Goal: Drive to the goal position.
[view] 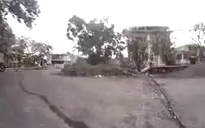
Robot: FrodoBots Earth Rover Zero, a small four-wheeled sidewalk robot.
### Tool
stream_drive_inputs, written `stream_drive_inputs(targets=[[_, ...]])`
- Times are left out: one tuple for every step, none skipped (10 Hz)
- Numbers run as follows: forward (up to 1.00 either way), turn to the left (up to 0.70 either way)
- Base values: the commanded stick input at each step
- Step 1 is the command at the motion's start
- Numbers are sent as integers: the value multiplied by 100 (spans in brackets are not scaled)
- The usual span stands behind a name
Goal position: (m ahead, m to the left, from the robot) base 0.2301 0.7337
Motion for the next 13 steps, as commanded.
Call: stream_drive_inputs(targets=[[0, -45], [0, -45], [70, -27], [70, -27], [70, -27], [70, -18], [70, -7], [70, 0], [70, 0], [70, 0], [70, 0], [70, 0], [49, 0]])
